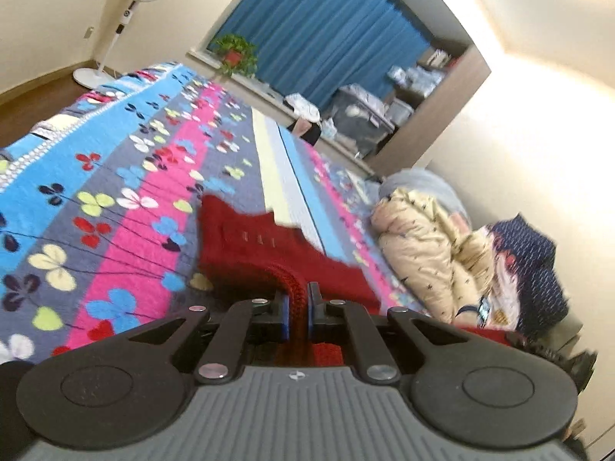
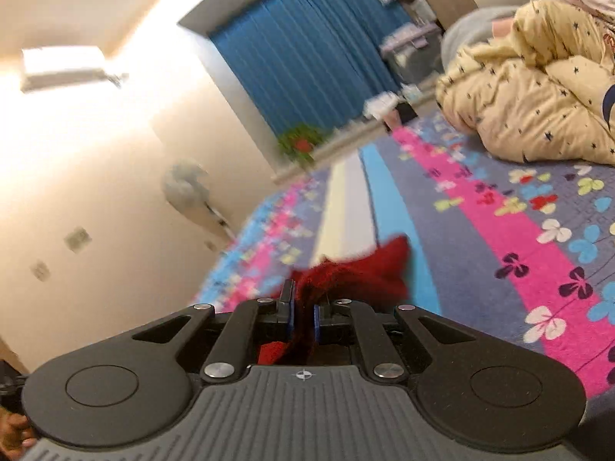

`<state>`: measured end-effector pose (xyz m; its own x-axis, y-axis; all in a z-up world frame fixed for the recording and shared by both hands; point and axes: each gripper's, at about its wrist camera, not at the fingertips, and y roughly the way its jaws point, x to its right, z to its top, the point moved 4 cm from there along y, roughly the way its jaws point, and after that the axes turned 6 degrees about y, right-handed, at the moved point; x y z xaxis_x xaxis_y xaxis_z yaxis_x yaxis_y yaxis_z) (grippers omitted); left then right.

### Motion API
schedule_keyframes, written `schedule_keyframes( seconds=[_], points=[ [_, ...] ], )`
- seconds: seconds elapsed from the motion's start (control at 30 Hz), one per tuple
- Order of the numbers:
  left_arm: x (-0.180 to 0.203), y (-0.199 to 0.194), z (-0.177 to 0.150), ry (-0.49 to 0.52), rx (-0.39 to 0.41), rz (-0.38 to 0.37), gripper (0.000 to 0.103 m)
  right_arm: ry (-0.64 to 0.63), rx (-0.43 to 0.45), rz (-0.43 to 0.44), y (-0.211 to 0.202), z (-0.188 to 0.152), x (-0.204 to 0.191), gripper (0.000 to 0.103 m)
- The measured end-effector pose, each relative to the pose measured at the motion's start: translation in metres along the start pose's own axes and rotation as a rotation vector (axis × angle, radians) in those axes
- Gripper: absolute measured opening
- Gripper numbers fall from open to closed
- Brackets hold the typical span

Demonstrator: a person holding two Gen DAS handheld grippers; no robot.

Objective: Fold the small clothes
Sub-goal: 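Grasp the hem with both tools and lift it toward the collar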

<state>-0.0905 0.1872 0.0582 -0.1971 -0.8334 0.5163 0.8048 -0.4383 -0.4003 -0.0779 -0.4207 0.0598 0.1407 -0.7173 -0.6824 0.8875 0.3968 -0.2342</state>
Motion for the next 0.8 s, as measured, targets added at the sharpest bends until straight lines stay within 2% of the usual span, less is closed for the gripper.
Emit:
schedule_keyframes(
  seconds=[0.07, 0.13, 0.23, 0.37, 0.47, 0.6, 0.67, 0.7, 0.8],
  points=[
    [-0.007, -0.011, 0.002, -0.033, -0.007, -0.008, 0.008, 0.041, 0.004, 0.008, -0.006, 0.001, 0.007, 0.008],
    [-0.011, -0.005, 0.004, -0.036, -0.023, -0.012, 0.008, 0.060, -0.004, 0.001, 0.005, 0.003, 0.017, 0.008],
    [-0.018, 0.028, 0.010, -0.016, -0.069, 0.019, 0.008, 0.053, -0.037, -0.046, 0.045, 0.006, 0.032, 0.008],
    [-0.041, 0.100, 0.031, -0.005, -0.125, 0.063, 0.009, 0.062, -0.084, -0.115, 0.115, 0.016, 0.056, 0.008],
    [-0.068, 0.161, 0.055, -0.017, -0.176, 0.111, 0.009, 0.040, -0.152, -0.193, 0.181, 0.026, 0.079, 0.008],
    [-0.106, 0.233, 0.064, -0.010, -0.237, 0.185, 0.009, 0.012, -0.241, -0.313, 0.252, 0.015, 0.104, 0.008],
    [-0.125, 0.259, 0.050, -0.038, -0.301, 0.227, 0.009, 0.011, -0.295, -0.387, 0.275, 0.004, 0.115, 0.008],
    [-0.131, 0.267, 0.046, -0.063, -0.327, 0.245, 0.009, 0.029, -0.301, -0.398, 0.282, 0.002, 0.117, 0.008],
    [-0.134, 0.277, 0.051, -0.032, -0.319, 0.233, 0.010, 0.008, -0.319, -0.435, 0.298, -0.003, 0.120, 0.008]
  ],
)
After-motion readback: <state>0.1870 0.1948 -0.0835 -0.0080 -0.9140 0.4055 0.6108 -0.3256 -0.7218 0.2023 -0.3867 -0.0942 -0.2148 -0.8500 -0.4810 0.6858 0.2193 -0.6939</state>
